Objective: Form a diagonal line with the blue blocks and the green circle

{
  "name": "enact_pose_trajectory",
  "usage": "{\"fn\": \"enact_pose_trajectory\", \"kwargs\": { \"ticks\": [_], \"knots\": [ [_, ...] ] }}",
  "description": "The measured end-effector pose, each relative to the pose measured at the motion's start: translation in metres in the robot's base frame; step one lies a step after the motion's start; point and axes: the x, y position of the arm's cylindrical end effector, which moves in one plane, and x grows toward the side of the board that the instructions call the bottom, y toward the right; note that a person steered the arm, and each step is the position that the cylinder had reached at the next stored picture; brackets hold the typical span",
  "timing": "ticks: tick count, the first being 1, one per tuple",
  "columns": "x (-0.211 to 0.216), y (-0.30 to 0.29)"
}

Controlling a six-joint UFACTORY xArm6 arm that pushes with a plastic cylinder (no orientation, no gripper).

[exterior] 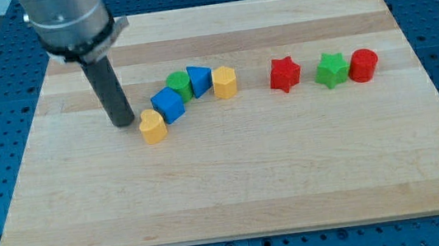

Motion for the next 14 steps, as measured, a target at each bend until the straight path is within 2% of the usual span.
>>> {"fn": "enact_pose_trajectory", "kwargs": {
  "ticks": [1, 2, 4, 5, 7, 8, 9, 11, 12, 14],
  "knots": [
    [-0.047, 0.004],
    [-0.054, 0.034],
    [-0.050, 0.088],
    [-0.034, 0.108],
    [-0.030, 0.133],
    [-0.051, 0.132],
    [-0.054, 0.115],
    [-0.053, 0.049],
    [-0.041, 0.027],
    [-0.009, 0.026]
  ]
}}
